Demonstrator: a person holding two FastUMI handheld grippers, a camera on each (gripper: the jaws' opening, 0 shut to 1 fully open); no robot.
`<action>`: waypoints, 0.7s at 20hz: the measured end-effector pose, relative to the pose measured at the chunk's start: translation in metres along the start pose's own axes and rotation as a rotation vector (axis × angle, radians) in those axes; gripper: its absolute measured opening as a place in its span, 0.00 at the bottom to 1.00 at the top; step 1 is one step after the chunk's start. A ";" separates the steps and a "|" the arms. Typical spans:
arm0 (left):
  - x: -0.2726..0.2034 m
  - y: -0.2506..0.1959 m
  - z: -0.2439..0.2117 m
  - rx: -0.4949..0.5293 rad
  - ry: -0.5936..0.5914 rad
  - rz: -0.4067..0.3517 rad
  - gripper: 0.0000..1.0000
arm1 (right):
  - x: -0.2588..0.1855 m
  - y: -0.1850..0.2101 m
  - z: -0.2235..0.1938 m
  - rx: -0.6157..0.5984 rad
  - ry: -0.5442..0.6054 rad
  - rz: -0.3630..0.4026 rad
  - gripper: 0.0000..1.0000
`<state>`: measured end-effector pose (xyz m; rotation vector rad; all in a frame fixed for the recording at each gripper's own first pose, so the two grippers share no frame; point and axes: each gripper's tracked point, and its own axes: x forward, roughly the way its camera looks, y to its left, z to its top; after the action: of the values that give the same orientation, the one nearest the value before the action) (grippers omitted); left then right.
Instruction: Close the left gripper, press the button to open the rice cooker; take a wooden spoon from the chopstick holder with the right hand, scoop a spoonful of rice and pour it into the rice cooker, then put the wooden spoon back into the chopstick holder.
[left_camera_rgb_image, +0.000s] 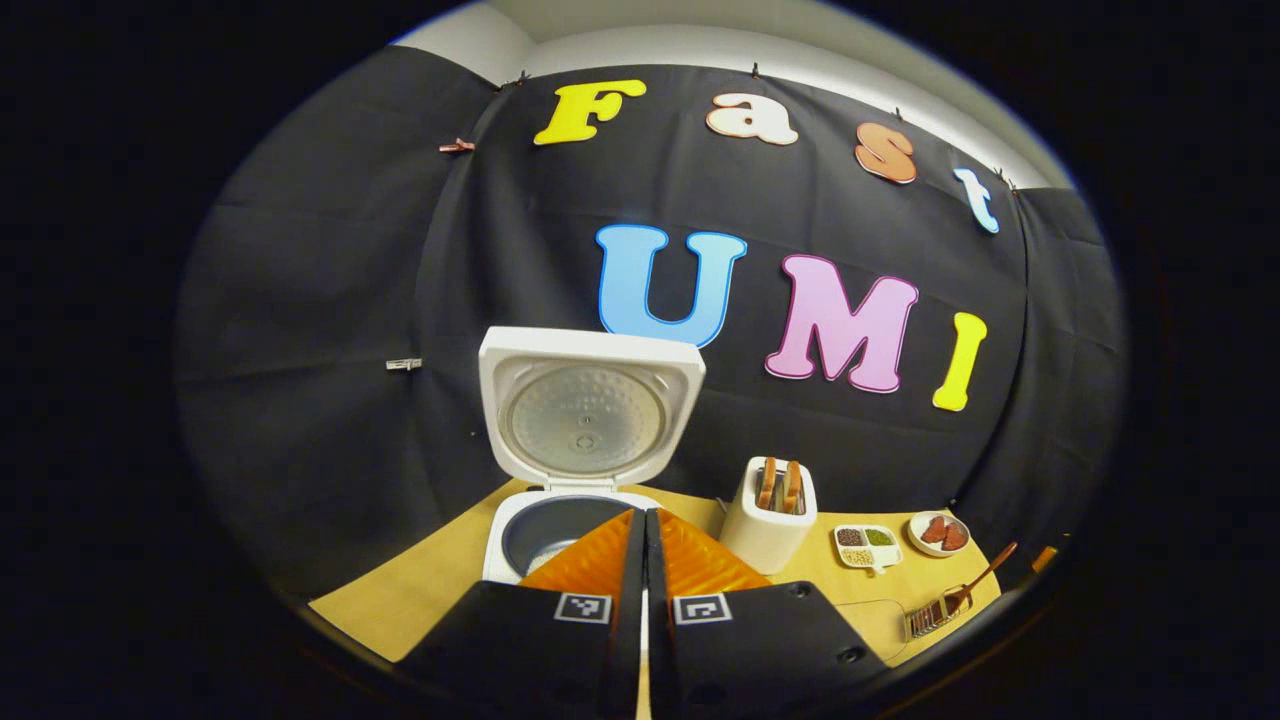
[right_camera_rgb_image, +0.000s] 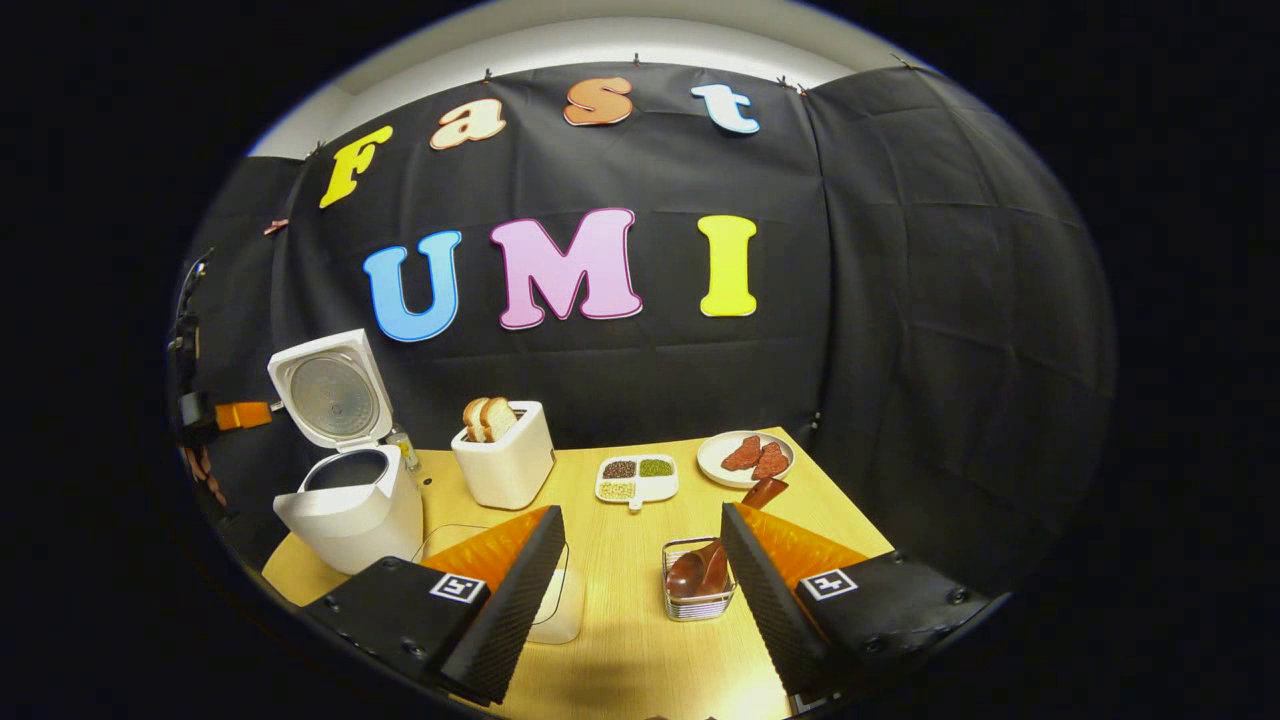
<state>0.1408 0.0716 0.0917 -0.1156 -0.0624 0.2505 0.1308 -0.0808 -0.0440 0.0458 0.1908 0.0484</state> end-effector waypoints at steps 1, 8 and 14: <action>-0.009 -0.001 -0.008 0.017 0.012 0.005 0.09 | 0.003 -0.002 -0.002 0.009 0.009 0.000 0.98; -0.059 -0.033 -0.038 0.042 0.052 -0.004 0.26 | 0.026 -0.017 -0.023 0.034 0.082 0.013 0.97; -0.077 -0.063 -0.055 0.056 0.077 0.005 0.98 | 0.058 -0.038 -0.033 0.079 0.139 0.007 0.97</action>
<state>0.0855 -0.0144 0.0408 -0.0692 0.0218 0.2520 0.1830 -0.1143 -0.0896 0.1218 0.3317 0.0510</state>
